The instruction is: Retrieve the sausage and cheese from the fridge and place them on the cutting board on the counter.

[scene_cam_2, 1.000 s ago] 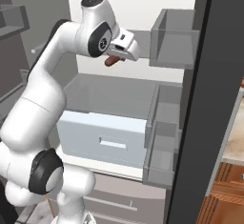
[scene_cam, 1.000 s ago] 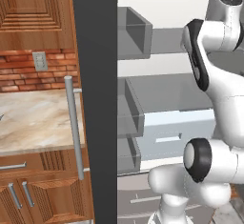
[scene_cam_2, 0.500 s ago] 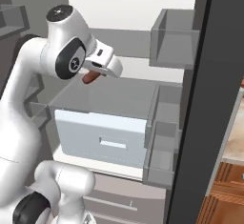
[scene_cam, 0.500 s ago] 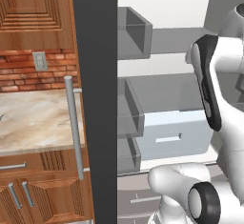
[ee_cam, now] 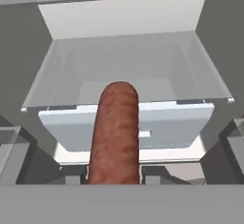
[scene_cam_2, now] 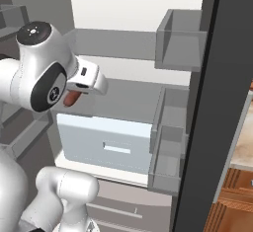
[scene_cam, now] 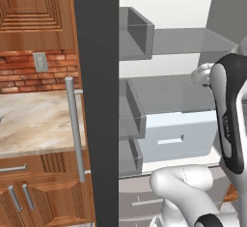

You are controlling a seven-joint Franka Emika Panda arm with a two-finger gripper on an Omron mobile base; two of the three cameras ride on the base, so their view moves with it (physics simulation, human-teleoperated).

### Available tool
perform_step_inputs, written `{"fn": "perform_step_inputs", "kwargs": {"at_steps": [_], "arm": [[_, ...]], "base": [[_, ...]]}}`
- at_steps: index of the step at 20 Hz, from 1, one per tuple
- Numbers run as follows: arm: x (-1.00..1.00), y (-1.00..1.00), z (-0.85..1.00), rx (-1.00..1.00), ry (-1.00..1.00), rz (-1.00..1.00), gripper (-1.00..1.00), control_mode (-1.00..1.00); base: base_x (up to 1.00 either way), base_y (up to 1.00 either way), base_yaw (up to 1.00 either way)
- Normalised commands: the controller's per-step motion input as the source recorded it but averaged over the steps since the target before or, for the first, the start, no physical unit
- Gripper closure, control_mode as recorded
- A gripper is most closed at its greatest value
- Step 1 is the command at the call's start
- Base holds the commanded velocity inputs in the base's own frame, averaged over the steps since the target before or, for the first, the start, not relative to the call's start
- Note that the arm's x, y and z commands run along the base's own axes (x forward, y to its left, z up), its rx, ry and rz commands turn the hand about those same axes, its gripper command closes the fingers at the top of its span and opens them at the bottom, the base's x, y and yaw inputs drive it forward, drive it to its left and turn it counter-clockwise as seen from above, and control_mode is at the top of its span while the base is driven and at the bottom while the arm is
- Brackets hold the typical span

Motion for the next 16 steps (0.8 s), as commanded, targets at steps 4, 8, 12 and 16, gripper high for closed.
{"fn": "perform_step_inputs", "kwargs": {"at_steps": [4,8,12,16], "arm": [[-0.04,0.31,0.0,0.0,0.0,0.13,1.0,-1.0],[0.0,0.25,0.0,0.0,0.0,0.03,1.0,-1.0],[0.0,0.19,-0.1,0.0,0.0,0.0,1.0,-1.0],[0.0,0.09,-0.11,0.0,0.0,0.0,1.0,-1.0]], "base": [[0.0,0.0,0.0],[0.0,0.0,0.0],[0.0,0.0,0.0],[0.0,0.0,0.0]]}}
